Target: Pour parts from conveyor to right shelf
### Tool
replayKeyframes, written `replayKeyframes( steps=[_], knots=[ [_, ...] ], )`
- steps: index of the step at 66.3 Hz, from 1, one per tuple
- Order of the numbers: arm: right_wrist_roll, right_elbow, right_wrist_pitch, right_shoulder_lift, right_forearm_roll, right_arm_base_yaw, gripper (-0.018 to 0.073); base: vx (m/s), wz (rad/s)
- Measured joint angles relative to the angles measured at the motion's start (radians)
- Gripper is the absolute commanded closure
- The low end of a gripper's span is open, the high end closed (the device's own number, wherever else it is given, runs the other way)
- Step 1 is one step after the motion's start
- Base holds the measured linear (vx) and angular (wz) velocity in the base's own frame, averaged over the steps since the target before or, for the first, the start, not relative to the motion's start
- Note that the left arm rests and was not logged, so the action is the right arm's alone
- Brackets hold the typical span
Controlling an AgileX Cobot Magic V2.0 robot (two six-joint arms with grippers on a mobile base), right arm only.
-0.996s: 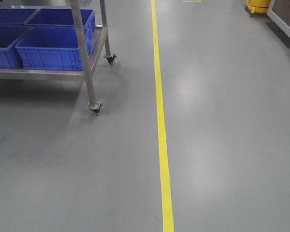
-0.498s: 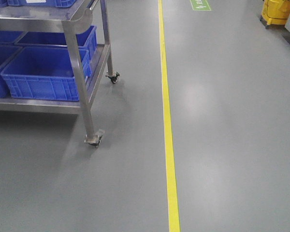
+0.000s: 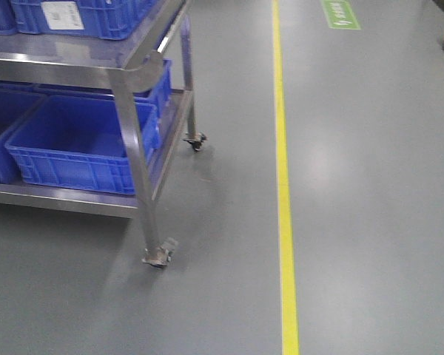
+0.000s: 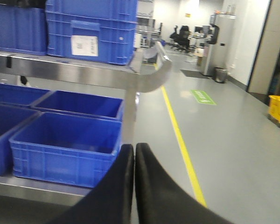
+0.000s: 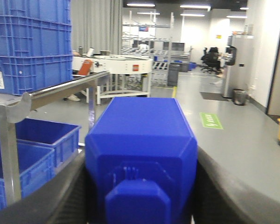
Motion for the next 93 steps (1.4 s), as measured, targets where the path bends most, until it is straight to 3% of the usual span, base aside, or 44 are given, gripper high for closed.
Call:
replayKeyframes(
  steps=[93],
  knots=[
    [0.0,0.0,0.0,0.0,0.0,0.0,0.0568,0.26,0.81]
  ],
)
